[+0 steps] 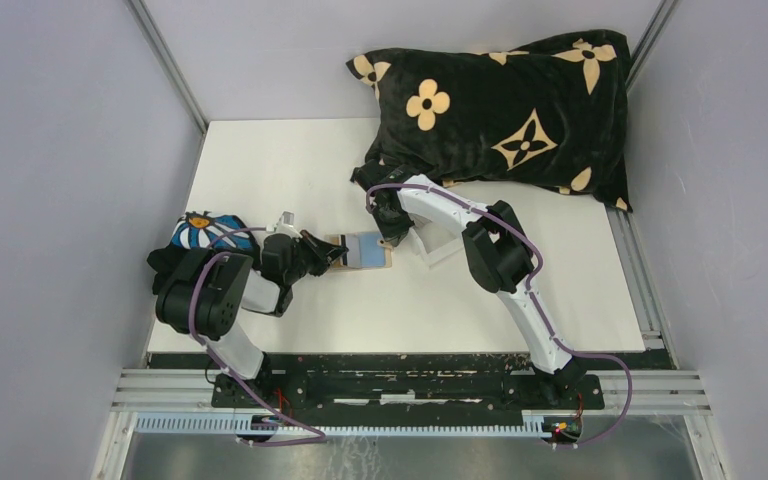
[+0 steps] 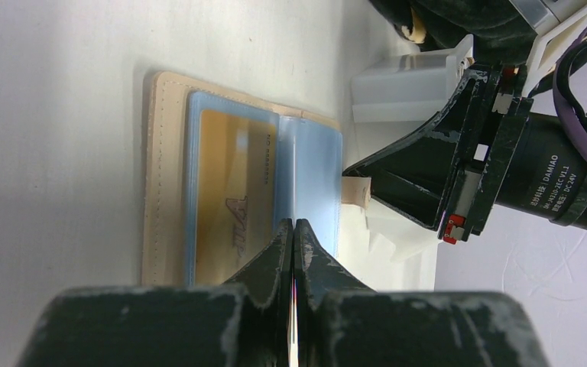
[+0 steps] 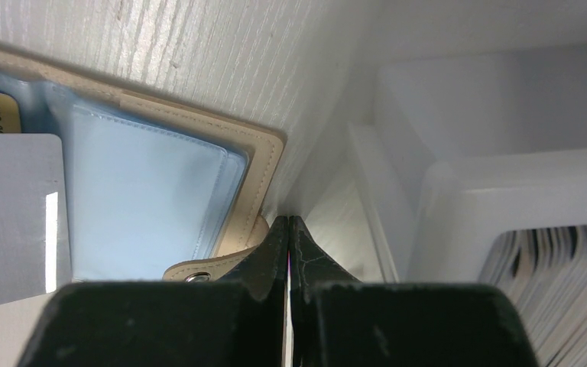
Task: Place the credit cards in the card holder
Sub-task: Insert the credit card into the card holder.
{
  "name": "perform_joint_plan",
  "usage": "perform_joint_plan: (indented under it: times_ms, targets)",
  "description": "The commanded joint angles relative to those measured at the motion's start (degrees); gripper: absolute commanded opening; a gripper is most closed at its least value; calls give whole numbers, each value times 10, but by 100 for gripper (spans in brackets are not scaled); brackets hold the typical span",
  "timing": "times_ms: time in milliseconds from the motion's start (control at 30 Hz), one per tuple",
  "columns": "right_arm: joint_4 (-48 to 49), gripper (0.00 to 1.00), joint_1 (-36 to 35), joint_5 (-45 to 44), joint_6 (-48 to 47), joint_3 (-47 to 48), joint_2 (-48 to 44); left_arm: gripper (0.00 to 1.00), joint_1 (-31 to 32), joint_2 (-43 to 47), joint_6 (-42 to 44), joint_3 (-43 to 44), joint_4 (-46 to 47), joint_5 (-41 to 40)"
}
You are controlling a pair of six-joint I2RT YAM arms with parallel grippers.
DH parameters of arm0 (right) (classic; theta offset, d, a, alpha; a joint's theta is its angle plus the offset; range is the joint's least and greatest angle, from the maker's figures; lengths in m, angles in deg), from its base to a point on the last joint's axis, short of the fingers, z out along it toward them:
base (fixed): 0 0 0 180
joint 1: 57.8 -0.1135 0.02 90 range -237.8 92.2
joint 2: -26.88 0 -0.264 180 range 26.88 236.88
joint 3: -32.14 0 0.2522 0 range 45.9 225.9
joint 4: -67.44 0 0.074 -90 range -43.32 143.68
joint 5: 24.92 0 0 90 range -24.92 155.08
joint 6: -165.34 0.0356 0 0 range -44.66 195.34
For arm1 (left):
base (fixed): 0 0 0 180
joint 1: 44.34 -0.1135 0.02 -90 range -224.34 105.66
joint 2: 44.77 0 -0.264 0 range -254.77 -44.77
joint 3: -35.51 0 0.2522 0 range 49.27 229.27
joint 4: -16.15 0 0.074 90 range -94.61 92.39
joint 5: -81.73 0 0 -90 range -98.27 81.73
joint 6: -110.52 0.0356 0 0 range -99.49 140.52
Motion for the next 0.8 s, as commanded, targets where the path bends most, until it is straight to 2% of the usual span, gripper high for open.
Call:
perform_joint_plan:
  times_ms: [0,767]
  targets:
    - [8,1,1,-8,9,-3,-13,3,-1,-7,-8,6,37,6]
    - [-1,1,1,-5,9,11,1,3,-1,-43,5,29,52,13]
